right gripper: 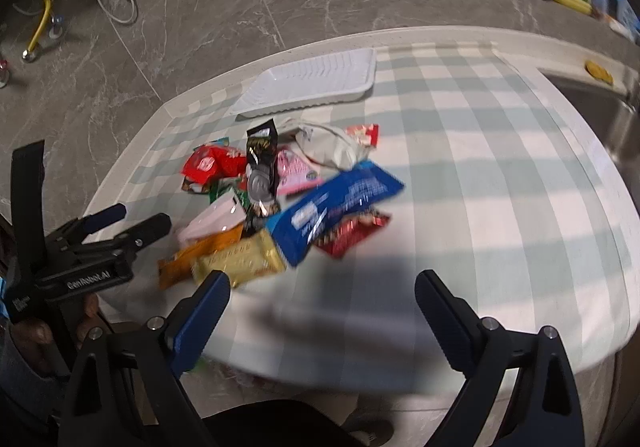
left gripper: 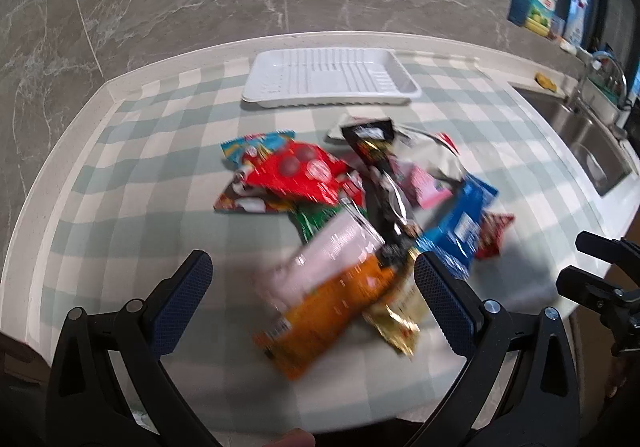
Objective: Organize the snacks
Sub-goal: 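Grasp the red Mylikes bag with left tool while right tool grasps white long packet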
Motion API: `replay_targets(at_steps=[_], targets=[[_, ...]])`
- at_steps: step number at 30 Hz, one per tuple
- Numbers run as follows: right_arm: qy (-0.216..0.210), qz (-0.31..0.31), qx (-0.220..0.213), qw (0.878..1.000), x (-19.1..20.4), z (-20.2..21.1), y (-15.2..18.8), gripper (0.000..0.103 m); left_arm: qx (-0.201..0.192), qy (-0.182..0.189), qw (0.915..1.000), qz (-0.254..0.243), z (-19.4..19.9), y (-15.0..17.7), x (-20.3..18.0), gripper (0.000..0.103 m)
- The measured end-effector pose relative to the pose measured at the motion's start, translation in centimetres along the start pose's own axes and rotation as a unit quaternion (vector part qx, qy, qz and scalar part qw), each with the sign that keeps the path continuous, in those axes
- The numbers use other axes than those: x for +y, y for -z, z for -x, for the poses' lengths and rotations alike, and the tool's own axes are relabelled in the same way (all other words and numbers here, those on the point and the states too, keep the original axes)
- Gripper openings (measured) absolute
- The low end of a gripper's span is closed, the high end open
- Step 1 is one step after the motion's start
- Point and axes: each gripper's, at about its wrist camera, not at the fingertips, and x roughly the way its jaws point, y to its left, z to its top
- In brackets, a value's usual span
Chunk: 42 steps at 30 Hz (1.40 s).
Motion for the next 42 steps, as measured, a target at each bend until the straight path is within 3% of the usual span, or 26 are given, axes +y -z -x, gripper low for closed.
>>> replay_targets(at_steps=[7,17,20,22,24,25,28,32,35,42], targets=[[0.016,0.060,0.009,0.998,-0.3,-3.7,-5.6,0.090,-0.005,0.006,1.0000,0.000,-3.2,-4.9,2.6,0.102],[0.019,0.135,0.069,0.988,0.6,-11.3,-11.7,0.075,0.018,0.052,0.9964,-0.064,-8.6,-10.2,3.6,0.102],[0.018,0.152,0.092,0.984,1.2,-13.5,-12.4,0.068,0.034,0.074,0.9931,-0.085,-10.1,-10.8,3.7,0.094],[0.014,0.163,0.105,0.981,1.6,-14.8,-12.6,0.064,0.048,0.088,0.9898,-0.101,-11.2,-10.9,3.6,0.083],[0.014,0.175,0.116,0.978,1.8,-15.9,-12.7,0.061,0.071,0.100,0.9861,-0.112,-12.4,-10.7,3.5,0.063],[0.013,0.180,0.120,0.976,1.8,-16.3,-12.8,0.060,0.082,0.106,0.9843,-0.115,-12.9,-10.6,3.5,0.059],[0.004,0.195,0.135,0.971,1.6,-17.5,-12.9,0.053,0.100,0.119,0.9805,-0.120,-13.7,-10.1,3.0,0.057],[-0.024,0.230,0.157,0.960,1.8,-18.2,-12.8,0.031,0.129,0.100,0.9737,-0.159,-14.7,-8.7,1.2,0.053],[-0.053,0.237,0.174,0.954,1.8,-18.6,-12.5,0.016,0.144,0.094,0.9719,-0.161,-15.4,-7.9,0.7,0.050],[-0.090,0.206,0.183,0.957,0.4,-18.5,-13.0,0.015,0.178,0.136,0.9715,-0.077,-16.8,-8.0,2.5,0.032]])
